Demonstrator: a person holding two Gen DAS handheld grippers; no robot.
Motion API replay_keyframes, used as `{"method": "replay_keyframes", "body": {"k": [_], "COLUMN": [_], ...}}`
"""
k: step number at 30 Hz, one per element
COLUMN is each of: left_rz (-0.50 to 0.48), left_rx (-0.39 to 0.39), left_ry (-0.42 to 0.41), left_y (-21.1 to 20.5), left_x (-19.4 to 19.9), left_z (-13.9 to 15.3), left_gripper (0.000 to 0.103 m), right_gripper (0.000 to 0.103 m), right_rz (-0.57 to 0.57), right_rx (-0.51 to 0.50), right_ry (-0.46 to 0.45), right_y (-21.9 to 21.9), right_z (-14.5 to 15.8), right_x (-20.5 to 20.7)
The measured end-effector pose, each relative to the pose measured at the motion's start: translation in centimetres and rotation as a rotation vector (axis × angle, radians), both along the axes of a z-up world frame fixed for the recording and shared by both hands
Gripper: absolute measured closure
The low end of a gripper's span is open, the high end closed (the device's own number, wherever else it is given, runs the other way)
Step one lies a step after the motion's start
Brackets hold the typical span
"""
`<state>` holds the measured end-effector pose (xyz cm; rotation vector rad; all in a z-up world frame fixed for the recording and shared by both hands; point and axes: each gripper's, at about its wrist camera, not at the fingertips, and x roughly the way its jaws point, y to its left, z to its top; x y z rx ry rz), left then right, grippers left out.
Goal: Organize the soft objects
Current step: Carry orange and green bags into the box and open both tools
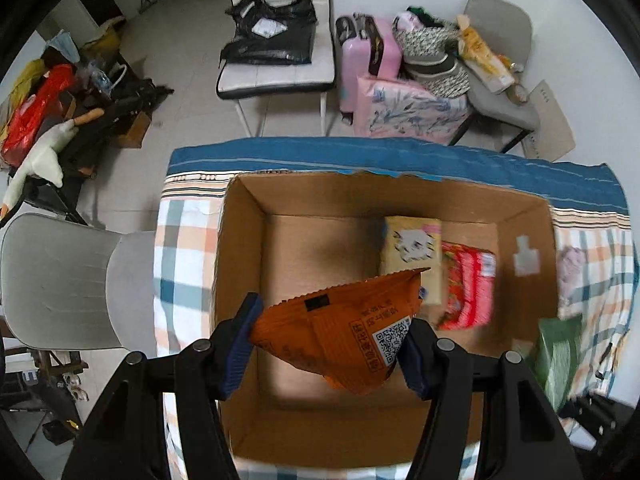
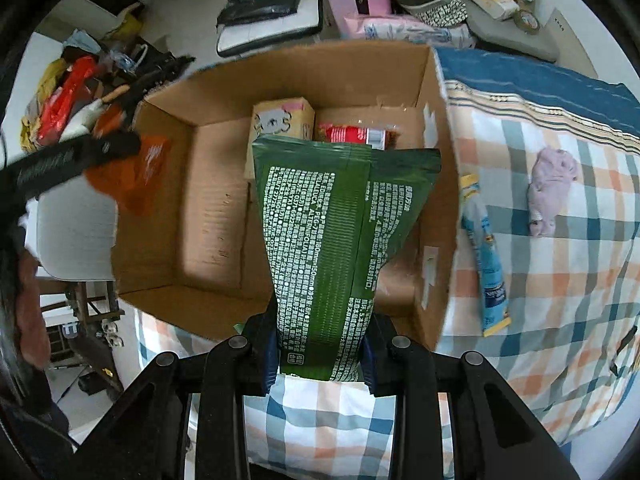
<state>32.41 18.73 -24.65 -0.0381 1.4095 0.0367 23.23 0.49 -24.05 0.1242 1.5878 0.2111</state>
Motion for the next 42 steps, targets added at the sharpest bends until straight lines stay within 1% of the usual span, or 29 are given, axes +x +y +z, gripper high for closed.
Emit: {"method": "replay_keyframes", "body": {"k": [5,7,11,16,19,21,22,23,24,25,26,28,29,30,31,32,33,35,42], "left_rz": [-0.014,-0.028,-0.04,-0.032,-0.025,-0.02,-0.017,-0.013,-0.01,-0.009,-0.009,-0.013,-0.012,-0.008,-0.001,0.005,0.009,0.009,0.023], "left_rx": [-0.007,0.004,0.011,0.022,0.006,-0.005,-0.009,-0.015,-0.022,-0.025,-0.025,-0.027,-0.027,-0.027,-0.033,-0.036,-0.041,-0.043,-0.075], "left_ry": [0.063,0.083,0.115,0.147,0.181,0.189,0.189,0.186,0.183,0.179,0.171,0.153,0.14,0.132,0.12,0.114,0.108,0.089,0.015], "left_y": [0.1,-0.2,-0.6,-0.7,-0.5,-0.3,-0.2,-0.1,0.0,0.1,0.1,0.2,0.3,0.4,0.6,0.7,0.9,0.9,0.9], "left_x": [3.0,4.0,5.3,6.3,6.5,6.5,6.4,6.3,6.1,6.0,5.7,5.3,4.9,4.7,4.2,3.8,3.3,1.9,-3.9], "left_z": [-3.1,-4.1,-5.6,-6.8,-7.3,-7.4,-7.4,-7.2,-7.1,-6.9,-6.5,-5.7,-5.1,-4.7,-4.1,-3.6,-3.2,-2.2,0.9], "left_gripper": [0.043,0.043,0.042,0.04,0.04,0.039,0.038,0.036,0.035,0.033,0.028,0.021,0.016,0.014,0.01,0.008,0.006,0.005,0.005], "right_gripper": [0.069,0.069,0.068,0.067,0.066,0.063,0.061,0.057,0.054,0.053,0.051,0.046,0.039,0.029,0.024,0.012,0.004,0.0,0.0], "right_rz": [0.006,0.005,0.011,0.011,0.003,0.0,-0.001,-0.005,-0.008,-0.007,-0.008,-0.007,-0.011,-0.012,-0.012,-0.012,-0.009,-0.002,0.011], "right_rx": [-0.034,-0.054,-0.065,-0.048,-0.037,-0.03,-0.032,-0.031,-0.024,-0.021,-0.027,-0.028,-0.029,-0.03,-0.031,-0.038,-0.05,-0.074,-0.128], "right_ry": [0.05,0.066,0.096,0.135,0.152,0.152,0.149,0.144,0.141,0.138,0.132,0.115,0.111,0.103,0.095,0.085,0.071,0.038,-0.058], "right_y": [0.6,0.7,0.9,1.1,0.8,0.5,0.5,0.6,0.6,0.6,0.6,0.6,0.6,0.6,0.8,0.8,0.9,1.1,1.4], "right_z": [-2.9,-3.9,-5.7,-7.1,-7.6,-7.7,-7.6,-7.3,-7.0,-6.9,-6.7,-6.1,-5.8,-5.5,-5.2,-4.7,-4.4,-3.7,-0.5], "right_x": [0.9,1.3,2.0,2.4,2.6,2.5,2.4,2.5,2.6,2.6,2.6,2.5,2.5,2.5,2.5,2.5,2.4,2.2,0.3]}}
